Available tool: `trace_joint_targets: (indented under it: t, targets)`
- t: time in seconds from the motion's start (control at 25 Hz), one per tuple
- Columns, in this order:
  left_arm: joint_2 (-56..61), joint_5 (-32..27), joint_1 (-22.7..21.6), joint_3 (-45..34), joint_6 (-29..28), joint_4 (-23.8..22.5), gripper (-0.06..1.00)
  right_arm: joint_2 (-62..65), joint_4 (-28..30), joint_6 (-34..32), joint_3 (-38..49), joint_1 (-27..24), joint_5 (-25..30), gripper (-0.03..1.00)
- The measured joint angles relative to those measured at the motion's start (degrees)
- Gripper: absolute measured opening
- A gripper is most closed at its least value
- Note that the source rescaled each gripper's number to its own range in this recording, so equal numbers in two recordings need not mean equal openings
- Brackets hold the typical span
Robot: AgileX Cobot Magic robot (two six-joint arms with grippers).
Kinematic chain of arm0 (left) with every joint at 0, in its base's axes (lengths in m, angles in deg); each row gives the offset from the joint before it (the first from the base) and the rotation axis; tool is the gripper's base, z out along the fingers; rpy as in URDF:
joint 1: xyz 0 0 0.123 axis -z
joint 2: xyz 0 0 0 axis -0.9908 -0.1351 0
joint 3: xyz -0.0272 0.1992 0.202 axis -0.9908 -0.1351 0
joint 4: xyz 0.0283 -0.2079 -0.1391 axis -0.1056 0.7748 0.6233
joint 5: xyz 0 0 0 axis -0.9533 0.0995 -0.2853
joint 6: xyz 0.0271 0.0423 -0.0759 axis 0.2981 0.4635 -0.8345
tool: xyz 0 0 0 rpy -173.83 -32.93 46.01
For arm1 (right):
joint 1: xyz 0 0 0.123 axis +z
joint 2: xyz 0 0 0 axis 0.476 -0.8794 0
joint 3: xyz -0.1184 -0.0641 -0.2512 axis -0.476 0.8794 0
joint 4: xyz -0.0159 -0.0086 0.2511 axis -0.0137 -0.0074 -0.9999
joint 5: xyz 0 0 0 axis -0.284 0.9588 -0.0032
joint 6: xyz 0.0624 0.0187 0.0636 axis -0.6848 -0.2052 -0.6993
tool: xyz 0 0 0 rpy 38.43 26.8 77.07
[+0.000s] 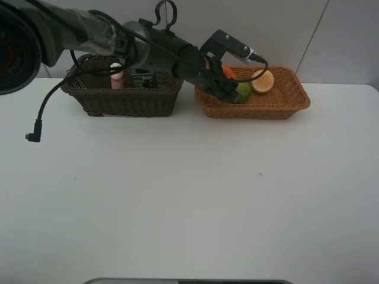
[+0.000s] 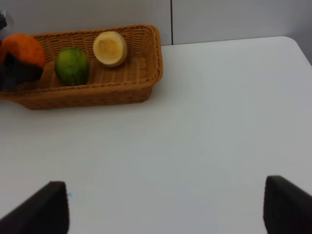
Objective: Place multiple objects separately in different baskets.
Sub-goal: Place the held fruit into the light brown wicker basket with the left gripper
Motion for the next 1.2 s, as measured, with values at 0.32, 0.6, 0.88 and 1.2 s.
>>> trace_joint_targets:
  t: [0.32, 0.6, 0.88, 1.2]
  targets:
    - [0.0, -0.06, 0.0, 0.0, 0.0, 0.22, 0.91, 0.0, 0.0, 0.0, 0.0, 0.0, 0.0, 0.69]
    - [0.05, -0.38, 0.0, 0.0, 0.0, 0.22, 0.91, 0.0, 0.0, 0.0, 0.0, 0.0, 0.0, 0.69]
    - [0.09, -1.71, 0.0, 0.0, 0.0, 0.22, 0.91, 0.0, 0.0, 0.0, 0.0, 0.0, 0.0, 0.69]
    - [0.17, -1.31, 0.0, 0.0, 1.77, 0.17, 0.99, 0.0, 0.0, 0.0, 0.0, 0.0, 0.0, 0.69]
